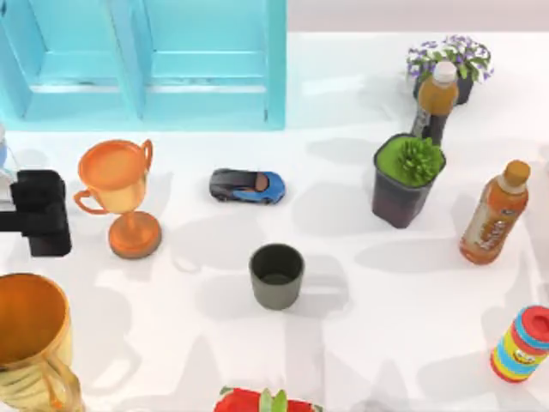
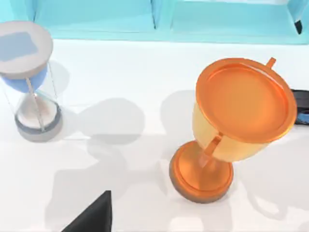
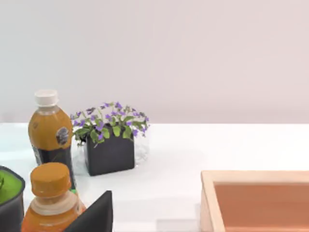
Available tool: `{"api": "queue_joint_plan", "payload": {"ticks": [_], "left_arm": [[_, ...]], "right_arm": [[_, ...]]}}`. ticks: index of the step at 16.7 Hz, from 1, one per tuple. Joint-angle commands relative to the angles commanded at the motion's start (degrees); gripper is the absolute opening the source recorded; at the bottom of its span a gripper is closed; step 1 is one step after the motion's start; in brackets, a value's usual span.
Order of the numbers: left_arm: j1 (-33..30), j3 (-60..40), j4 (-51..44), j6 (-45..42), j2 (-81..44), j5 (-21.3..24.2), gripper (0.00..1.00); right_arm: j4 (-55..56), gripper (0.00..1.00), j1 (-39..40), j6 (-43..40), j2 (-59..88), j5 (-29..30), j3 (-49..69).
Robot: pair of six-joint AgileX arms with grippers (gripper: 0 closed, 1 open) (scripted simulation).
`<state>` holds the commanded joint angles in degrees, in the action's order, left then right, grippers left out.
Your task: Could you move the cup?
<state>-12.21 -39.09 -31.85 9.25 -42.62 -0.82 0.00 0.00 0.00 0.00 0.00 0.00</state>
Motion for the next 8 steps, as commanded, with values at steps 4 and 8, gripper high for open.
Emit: {"api": "queue_joint_plan", "payload": {"ticks": [4, 8], "left_arm": [[-7.2, -16.2, -17.0, 6.1, -24.0, 0.0, 1.00], [-15.1, -32.1, -32.7, 13.9, -47.2, 0.5, 1.00]], "right_arm": [[0.0, 1.00, 0.0, 0.0, 0.0, 0.0, 0.0], [0.0, 1.00, 0.0, 0.0, 0.0, 0.0, 0.0]]}}
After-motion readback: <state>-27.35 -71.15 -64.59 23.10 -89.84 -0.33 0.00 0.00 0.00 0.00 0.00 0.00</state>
